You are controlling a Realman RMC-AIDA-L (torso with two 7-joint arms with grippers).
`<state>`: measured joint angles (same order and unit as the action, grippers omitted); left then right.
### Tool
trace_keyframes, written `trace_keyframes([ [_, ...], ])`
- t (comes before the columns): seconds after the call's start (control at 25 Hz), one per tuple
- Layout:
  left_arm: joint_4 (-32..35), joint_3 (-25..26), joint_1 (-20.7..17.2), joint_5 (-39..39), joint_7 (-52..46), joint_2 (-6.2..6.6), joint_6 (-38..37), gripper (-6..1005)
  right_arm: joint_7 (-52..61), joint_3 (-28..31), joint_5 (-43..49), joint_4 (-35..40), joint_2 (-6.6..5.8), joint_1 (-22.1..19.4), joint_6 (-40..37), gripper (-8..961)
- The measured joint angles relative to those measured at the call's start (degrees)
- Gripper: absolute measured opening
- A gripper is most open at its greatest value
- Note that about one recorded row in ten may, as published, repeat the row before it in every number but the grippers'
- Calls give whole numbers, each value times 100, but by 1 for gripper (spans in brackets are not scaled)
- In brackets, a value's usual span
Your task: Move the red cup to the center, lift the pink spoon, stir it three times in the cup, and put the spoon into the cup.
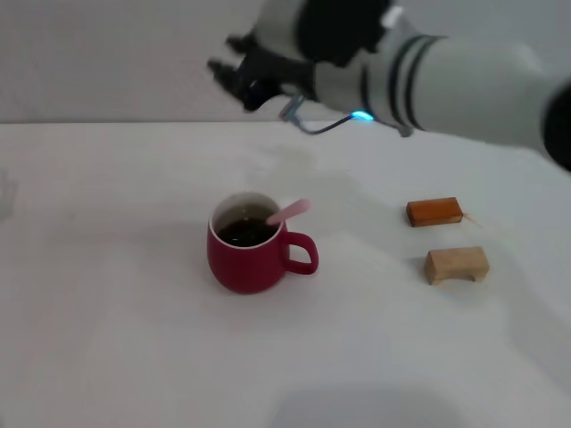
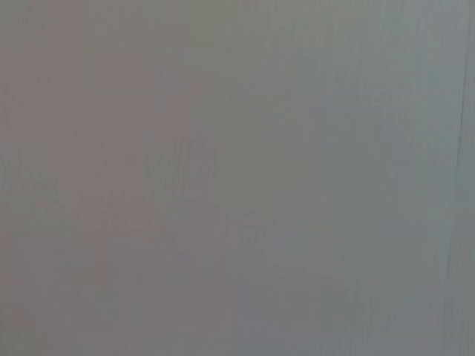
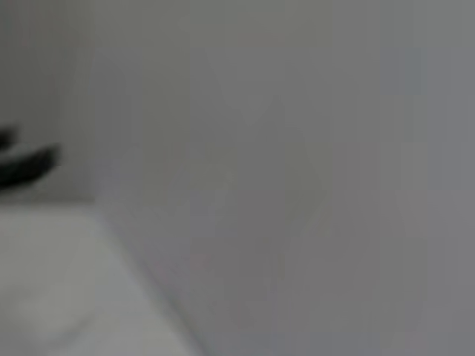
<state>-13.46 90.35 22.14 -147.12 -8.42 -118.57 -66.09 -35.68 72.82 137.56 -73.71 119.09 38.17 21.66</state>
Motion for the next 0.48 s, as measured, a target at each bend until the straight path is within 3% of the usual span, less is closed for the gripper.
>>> trace_keyframes([
  [0.04, 0, 0, 0, 0, 0, 0, 0, 844, 0, 0, 0, 0, 0, 0, 0, 230],
  [0.16, 15, -58, -6, -3, -52, 5, 38, 844, -29, -395, -67, -321, -16, -869, -1385, 290],
  [0.2, 15, -58, -6, -3, -52, 5, 38, 844, -77, -611, 11, -502, -22, -1478, -2236, 320],
  [0.24, 16, -74, -8, -3, -53, 9, 33, 844, -77, -611, 11, -502, -22, -1478, -2236, 349],
  [0.28, 18, -81, -8, -1, -57, 9, 26, 844, -104, -675, 51, -560, -21, -1734, -2585, 378],
  [0.48, 4, -265, -34, 1, -79, 4, -7, 844, -76, -987, 71, -469, -14, -3032, -4944, 546],
])
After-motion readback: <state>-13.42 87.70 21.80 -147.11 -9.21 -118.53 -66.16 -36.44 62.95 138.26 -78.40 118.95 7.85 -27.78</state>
